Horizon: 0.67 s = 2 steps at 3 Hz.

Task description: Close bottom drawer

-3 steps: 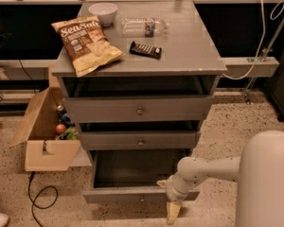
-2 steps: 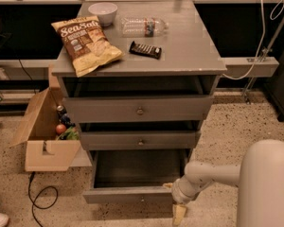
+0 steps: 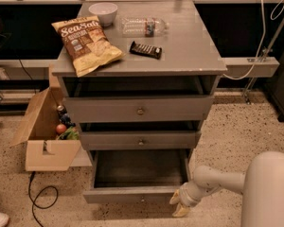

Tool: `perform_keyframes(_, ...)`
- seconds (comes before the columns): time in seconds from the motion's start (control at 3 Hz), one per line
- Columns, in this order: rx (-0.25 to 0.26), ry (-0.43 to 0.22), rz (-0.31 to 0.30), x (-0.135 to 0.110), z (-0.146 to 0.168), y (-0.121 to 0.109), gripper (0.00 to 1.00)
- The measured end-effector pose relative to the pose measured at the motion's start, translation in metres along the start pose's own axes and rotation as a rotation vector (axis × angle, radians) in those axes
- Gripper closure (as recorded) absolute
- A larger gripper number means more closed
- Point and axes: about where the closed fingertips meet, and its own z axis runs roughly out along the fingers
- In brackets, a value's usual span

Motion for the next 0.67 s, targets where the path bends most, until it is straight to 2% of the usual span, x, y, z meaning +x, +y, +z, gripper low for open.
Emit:
perform_keyframes(0.33, 0.011, 0.042, 0.032, 0.026, 0.014, -0.006, 0.74)
perform_keyframes(0.67, 0.067, 0.094, 0.038, 0.047, 0.026, -0.026, 0.96)
